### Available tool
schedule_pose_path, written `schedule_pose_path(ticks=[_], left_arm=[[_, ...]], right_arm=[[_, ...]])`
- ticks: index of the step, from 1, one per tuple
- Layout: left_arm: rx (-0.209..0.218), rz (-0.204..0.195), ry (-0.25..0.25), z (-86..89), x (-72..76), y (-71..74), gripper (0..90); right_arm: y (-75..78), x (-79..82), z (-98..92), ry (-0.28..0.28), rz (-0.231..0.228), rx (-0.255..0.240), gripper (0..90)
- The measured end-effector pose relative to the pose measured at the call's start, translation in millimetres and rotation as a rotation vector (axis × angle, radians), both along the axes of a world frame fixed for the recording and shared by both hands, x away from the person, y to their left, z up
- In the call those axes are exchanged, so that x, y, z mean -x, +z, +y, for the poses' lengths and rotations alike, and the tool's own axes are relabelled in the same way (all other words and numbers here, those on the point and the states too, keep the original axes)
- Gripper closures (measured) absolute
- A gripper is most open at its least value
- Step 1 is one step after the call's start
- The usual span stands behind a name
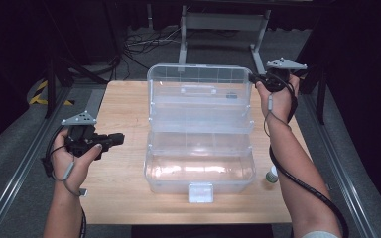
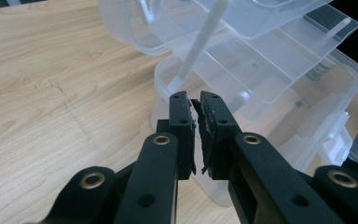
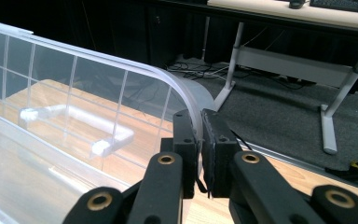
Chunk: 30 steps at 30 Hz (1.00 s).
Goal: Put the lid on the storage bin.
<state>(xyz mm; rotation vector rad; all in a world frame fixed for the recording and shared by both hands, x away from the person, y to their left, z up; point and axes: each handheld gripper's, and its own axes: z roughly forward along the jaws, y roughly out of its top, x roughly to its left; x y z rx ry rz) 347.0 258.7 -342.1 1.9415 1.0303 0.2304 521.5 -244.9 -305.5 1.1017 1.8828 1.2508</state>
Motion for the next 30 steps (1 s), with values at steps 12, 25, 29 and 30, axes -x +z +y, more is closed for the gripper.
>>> schedule_pose_path(ticks=[12, 25, 29, 30], left_arm=[[-0.003, 0.022, 0.002, 0.7, -7.1, -7.0, 84.2], [0.004, 0.033, -0.007, 1.9, -10.9, -11.9, 83.7], [0.004, 0.036, -0.006, 3.5, -12.1, -13.5, 83.5], [0.005, 0.038, -0.006, 3.5, -12.2, -13.7, 83.5]], right_arm=[[-7.6, -21.1, 0.1, 0.000, 0.054, -0.010, 85.7], [-17.4, -44.2, -0.7, -0.003, 0.136, -0.037, 85.8], [-20.9, -49.1, -1.0, -0.009, 0.152, -0.045, 85.9], [-21.7, -49.9, -1.1, -0.011, 0.156, -0.048, 85.9]])
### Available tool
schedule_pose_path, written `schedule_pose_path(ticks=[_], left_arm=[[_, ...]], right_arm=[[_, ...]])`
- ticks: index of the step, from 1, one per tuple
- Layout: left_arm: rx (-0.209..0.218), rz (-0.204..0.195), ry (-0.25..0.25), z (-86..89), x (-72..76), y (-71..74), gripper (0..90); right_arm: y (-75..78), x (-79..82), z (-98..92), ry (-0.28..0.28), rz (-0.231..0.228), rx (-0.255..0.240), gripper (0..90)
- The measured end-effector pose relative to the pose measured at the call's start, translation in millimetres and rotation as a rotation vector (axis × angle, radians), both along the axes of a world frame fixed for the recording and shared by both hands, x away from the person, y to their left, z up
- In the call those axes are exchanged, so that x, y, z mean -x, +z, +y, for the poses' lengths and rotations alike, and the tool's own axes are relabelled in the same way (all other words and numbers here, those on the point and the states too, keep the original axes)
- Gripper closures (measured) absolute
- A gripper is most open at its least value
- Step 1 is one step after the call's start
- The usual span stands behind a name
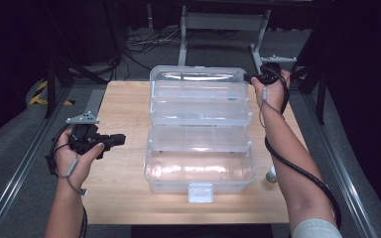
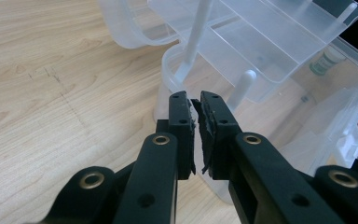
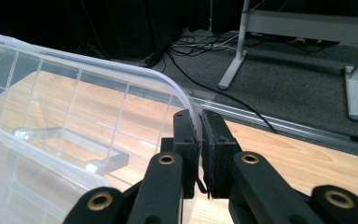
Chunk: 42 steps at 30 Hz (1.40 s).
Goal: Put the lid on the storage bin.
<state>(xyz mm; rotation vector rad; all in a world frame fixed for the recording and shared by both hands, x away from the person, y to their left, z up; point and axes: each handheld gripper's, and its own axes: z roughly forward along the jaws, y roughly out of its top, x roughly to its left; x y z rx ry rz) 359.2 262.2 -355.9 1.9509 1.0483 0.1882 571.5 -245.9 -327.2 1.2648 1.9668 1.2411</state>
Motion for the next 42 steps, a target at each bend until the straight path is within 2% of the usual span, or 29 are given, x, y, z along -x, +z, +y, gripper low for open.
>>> schedule_pose_path(ticks=[20, 42], left_arm=[[0.004, 0.009, 0.007, 2.3, -1.3, -3.1, 83.3], [0.008, 0.006, 0.006, 3.3, -0.1, -2.1, 82.8]], right_arm=[[-12.5, -14.1, 0.2, -0.010, 0.039, -0.017, 85.9], [-27.6, -26.4, 3.3, -0.033, 0.075, 0.013, 86.0]])
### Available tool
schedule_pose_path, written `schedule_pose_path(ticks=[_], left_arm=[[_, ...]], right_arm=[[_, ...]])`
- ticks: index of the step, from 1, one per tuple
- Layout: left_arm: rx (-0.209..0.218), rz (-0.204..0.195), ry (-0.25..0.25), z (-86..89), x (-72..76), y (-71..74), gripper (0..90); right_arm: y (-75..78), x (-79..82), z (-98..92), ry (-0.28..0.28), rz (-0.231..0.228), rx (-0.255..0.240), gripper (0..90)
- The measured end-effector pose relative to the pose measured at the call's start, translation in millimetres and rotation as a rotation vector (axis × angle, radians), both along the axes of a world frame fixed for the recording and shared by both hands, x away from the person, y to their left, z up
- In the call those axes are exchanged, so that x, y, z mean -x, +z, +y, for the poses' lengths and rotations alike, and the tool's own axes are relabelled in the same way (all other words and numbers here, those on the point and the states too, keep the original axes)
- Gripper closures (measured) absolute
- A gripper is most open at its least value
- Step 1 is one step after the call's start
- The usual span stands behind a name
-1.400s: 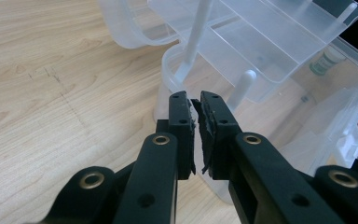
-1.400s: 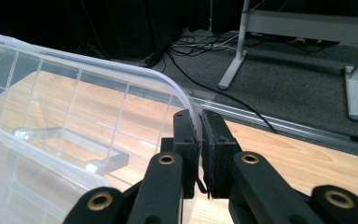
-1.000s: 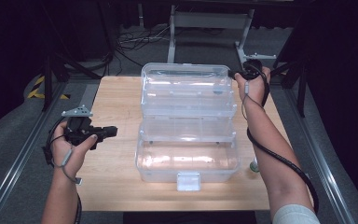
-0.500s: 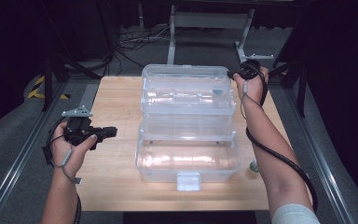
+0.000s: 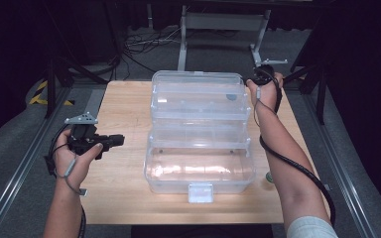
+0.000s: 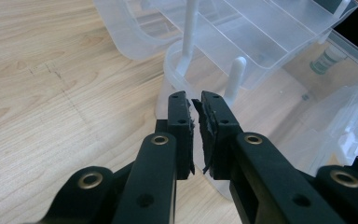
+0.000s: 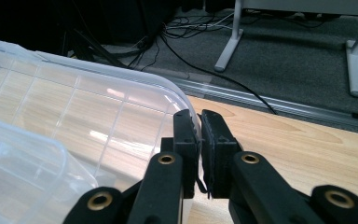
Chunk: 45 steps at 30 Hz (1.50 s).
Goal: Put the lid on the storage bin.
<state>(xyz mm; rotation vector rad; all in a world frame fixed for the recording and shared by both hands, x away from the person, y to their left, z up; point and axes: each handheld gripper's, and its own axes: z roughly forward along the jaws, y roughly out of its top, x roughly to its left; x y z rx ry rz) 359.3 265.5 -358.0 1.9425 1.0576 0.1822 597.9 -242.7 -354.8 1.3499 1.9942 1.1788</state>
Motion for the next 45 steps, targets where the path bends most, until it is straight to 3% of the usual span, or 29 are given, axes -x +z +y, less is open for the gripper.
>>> schedule_pose_path(ticks=[3, 6, 11, 16, 17, 20, 22, 26, 36, 45], left_arm=[[-0.002, 0.001, -0.002, 0.3, -0.4, -0.5, 82.8], [-0.001, 0.001, -0.004, -0.6, -1.0, -0.4, 82.8], [-0.001, 0.004, -0.006, -2.3, -1.4, 0.0, 82.8], [-0.002, 0.006, -0.012, -3.2, -3.8, -0.9, 81.4], [0.001, 0.006, -0.013, -3.7, -5.0, -1.1, 81.2], [0.000, 0.004, -0.016, -4.3, -6.0, -0.7, 80.5], [0.001, 0.005, -0.018, -5.4, -6.9, -0.3, 76.0], [-0.003, -0.002, -0.040, -10.4, -10.4, 1.6, 64.8], [-0.010, -0.018, -0.056, -17.0, -12.8, 5.5, 53.7], [-0.012, -0.021, -0.059, -17.3, -11.4, 6.9, 52.5]], right_arm=[[2.7, 0.6, -3.5, 0.000, -0.010, 0.028, 90.0], [2.3, 0.8, -12.8, -0.009, 0.001, -0.003, 90.0], [0.9, 2.7, -18.5, -0.015, 0.000, -0.008, 90.0], [7.4, 8.1, -19.8, -0.002, -0.026, -0.012, 89.8], [12.2, 12.1, -21.1, 0.000, -0.045, -0.019, 85.3], [16.8, 16.3, -23.5, 0.010, -0.054, -0.033, 82.5], [22.5, 23.8, -27.4, 0.013, -0.080, -0.041, 70.8], [26.4, 41.5, -33.9, 0.034, -0.112, -0.088, 61.1], [43.4, 87.8, -48.0, 0.120, -0.163, -0.091, 51.9], [50.9, 123.9, -67.1, 0.179, -0.143, -0.080, 48.5]])
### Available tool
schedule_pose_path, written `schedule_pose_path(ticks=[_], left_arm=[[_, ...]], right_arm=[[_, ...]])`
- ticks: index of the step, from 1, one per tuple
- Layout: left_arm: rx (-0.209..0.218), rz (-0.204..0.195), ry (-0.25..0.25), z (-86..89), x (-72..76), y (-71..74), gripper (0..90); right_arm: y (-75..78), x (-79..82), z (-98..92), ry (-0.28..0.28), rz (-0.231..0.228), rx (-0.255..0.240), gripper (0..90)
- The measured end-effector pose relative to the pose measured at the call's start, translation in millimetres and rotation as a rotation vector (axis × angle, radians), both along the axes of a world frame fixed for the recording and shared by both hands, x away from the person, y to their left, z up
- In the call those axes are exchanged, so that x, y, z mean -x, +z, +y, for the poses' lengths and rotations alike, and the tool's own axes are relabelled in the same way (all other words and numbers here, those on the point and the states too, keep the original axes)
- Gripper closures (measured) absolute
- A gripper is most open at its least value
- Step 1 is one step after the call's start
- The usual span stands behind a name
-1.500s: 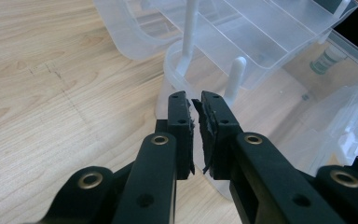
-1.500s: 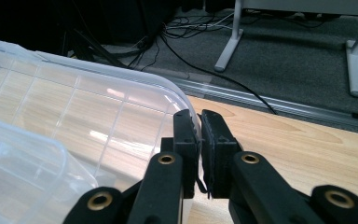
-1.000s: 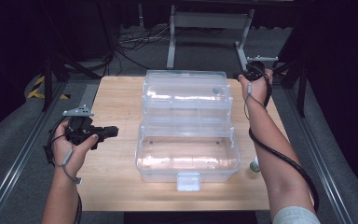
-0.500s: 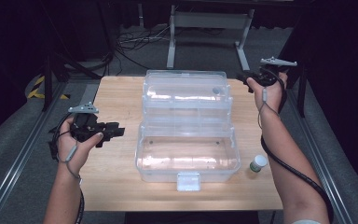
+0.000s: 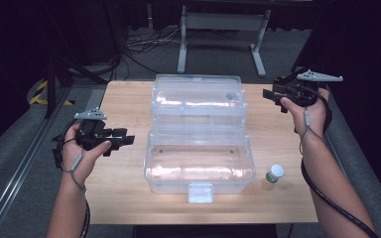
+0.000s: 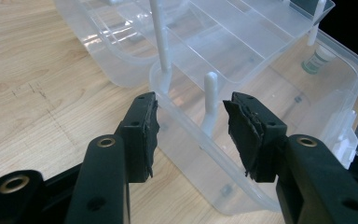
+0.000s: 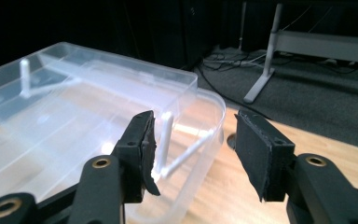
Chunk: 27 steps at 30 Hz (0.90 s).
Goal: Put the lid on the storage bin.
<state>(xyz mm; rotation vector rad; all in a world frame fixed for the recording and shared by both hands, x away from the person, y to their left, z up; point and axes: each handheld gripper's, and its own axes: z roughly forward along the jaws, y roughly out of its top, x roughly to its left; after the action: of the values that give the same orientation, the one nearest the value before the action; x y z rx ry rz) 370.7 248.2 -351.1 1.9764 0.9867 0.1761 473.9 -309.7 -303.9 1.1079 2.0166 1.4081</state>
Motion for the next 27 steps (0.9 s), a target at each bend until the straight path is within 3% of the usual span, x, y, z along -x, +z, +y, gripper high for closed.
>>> schedule_pose_path(ticks=[6, 18, 27], left_arm=[[-0.011, 0.007, -0.010, -2.3, -0.3, -0.9, 52.1], [-0.013, 0.007, -0.018, -3.6, 1.4, -0.1, 52.2], [-0.020, 0.007, -0.023, -3.7, 2.1, 0.3, 52.3]], right_arm=[[1.7, 24.2, -14.6, 0.027, 0.004, 0.036, 48.3], [-0.1, 57.5, -33.9, 0.080, 0.009, 0.050, 48.3], [-4.0, 77.0, -47.6, 0.128, 0.051, 0.084, 47.7]])
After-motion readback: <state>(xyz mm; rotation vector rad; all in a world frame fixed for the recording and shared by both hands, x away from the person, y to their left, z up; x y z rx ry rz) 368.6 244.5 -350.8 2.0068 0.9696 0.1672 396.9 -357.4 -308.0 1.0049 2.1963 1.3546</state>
